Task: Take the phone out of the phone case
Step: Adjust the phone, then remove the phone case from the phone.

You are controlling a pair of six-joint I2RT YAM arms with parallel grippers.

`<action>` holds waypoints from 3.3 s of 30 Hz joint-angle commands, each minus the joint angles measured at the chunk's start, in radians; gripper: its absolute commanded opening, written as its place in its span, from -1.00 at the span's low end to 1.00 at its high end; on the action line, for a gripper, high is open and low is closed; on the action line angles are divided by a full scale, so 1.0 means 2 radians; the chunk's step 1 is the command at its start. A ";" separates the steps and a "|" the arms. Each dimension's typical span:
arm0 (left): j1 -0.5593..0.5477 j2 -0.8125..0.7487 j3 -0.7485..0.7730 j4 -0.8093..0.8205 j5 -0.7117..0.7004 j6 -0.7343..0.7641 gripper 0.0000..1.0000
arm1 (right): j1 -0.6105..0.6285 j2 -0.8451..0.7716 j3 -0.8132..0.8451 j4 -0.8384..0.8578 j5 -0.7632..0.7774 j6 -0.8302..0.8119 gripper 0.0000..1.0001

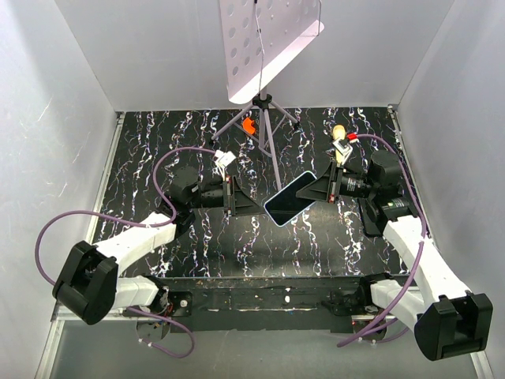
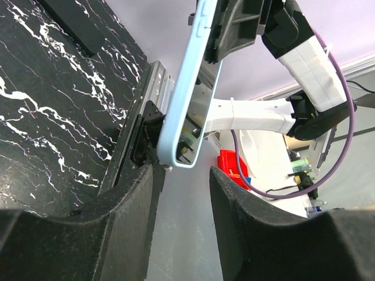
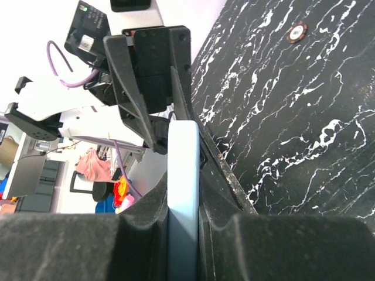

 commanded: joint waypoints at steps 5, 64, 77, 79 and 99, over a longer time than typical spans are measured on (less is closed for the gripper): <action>-0.007 0.011 0.010 0.028 0.007 -0.001 -0.22 | -0.001 0.000 0.002 0.082 -0.050 0.045 -0.97; -0.035 0.245 0.160 0.502 0.108 -0.122 -1.00 | 0.062 0.115 0.067 0.797 -0.015 0.717 -0.97; -0.035 0.140 0.175 0.033 0.013 0.276 -1.00 | 0.070 0.089 0.033 0.705 0.008 0.678 -0.97; -0.036 0.134 0.176 0.000 -0.026 0.285 -1.00 | 0.072 0.077 0.029 0.684 0.011 0.658 -0.97; -0.075 0.068 0.077 0.051 -0.197 -0.051 -0.42 | 0.154 0.023 0.006 0.514 0.252 0.372 -0.97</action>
